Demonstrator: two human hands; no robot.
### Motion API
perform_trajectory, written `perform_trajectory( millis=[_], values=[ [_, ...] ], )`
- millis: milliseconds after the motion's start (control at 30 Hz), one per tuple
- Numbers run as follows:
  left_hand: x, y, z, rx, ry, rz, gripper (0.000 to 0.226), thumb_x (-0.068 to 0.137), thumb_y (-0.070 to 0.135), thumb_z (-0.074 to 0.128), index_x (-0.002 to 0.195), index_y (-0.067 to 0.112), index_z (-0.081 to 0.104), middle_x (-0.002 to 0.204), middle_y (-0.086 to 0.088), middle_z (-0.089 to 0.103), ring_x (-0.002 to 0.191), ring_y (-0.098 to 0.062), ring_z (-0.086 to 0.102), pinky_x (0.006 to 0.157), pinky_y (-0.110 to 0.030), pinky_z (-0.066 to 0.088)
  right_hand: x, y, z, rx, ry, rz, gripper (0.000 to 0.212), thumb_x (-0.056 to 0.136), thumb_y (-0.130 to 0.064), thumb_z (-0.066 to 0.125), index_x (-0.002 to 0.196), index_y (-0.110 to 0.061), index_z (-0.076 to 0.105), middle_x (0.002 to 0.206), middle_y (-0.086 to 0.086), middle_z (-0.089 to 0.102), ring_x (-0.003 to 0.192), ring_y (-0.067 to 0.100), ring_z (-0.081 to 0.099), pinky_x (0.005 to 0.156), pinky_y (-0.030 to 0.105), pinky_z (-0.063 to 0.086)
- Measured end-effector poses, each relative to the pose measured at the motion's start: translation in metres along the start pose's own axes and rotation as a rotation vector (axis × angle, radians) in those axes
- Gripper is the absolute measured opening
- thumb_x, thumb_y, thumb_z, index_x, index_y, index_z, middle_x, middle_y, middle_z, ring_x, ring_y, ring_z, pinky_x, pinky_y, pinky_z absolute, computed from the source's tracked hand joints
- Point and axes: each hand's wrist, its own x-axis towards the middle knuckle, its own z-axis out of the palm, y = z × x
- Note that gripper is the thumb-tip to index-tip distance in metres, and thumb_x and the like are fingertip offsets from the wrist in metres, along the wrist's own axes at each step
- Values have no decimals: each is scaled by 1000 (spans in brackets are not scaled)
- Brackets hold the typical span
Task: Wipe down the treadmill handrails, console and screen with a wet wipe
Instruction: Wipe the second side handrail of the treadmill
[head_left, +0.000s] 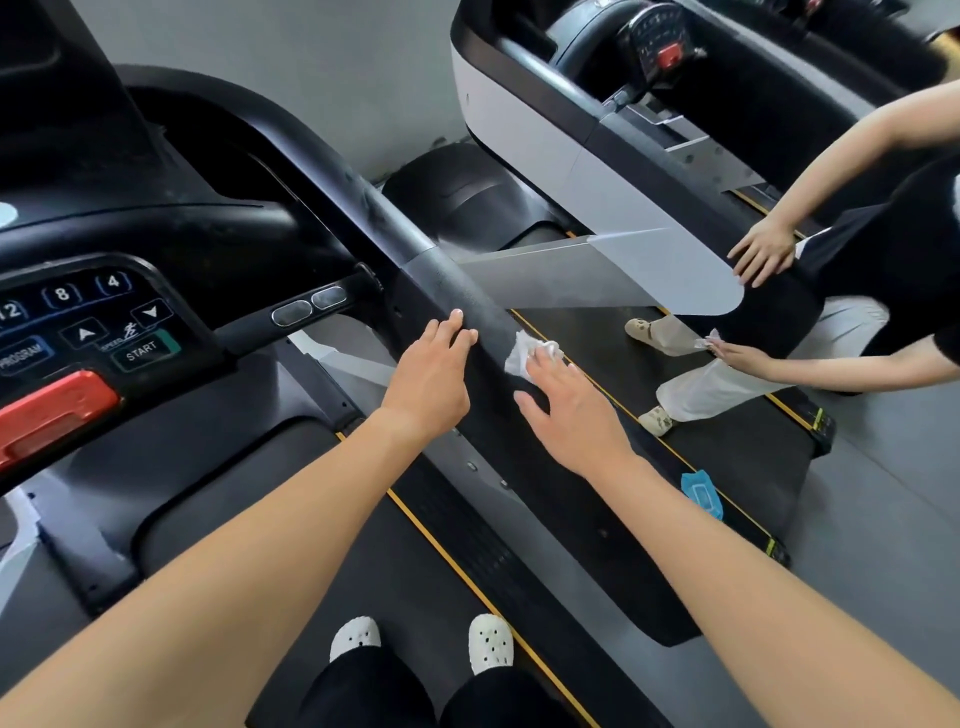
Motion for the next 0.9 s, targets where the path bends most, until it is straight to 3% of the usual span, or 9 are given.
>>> perform_trajectory(
  millis=[167,300,433,600,700,900],
  values=[
    [0,9,0,66,-1,-50,57,104,26,52,156,11,36,169,-12,21,153,-36,26,121,-47,35,28,-7,-3,112,-59,97,53,110,-40,39,159,-19,33,168,2,28,152,23,30,123,38,30],
    [0,21,0,61,0,-97,59,107,41,45,156,10,37,170,-14,18,153,-37,24,122,-48,32,1,14,-7,54,-48,13,46,109,-36,43,153,-21,43,163,-1,37,143,24,46,115,37,42],
    [0,31,5,62,-8,-140,62,106,48,44,154,8,36,170,-17,14,153,-39,24,120,-49,33,-21,30,-14,-7,-47,-3,41,109,-34,44,146,-19,53,158,-1,46,135,22,53,108,31,44],
    [-2,44,9,77,-16,-217,70,106,52,40,156,5,30,172,-16,8,155,-40,15,123,-49,28,15,12,-17,75,-101,26,49,112,-31,34,156,-12,39,163,5,37,143,27,45,114,34,36],
    [-5,55,9,61,19,-209,67,106,47,45,155,2,34,171,-14,15,158,-35,11,126,-46,21,15,16,-18,121,-79,14,48,112,-30,36,157,-14,38,164,3,37,141,28,47,113,34,37],
    [-21,90,17,19,53,-72,55,105,34,56,149,3,45,162,-10,32,150,-23,33,122,-33,30,-29,58,-26,167,-49,-107,41,109,-29,47,148,-18,54,155,-2,50,134,17,56,110,32,46]
  ],
)
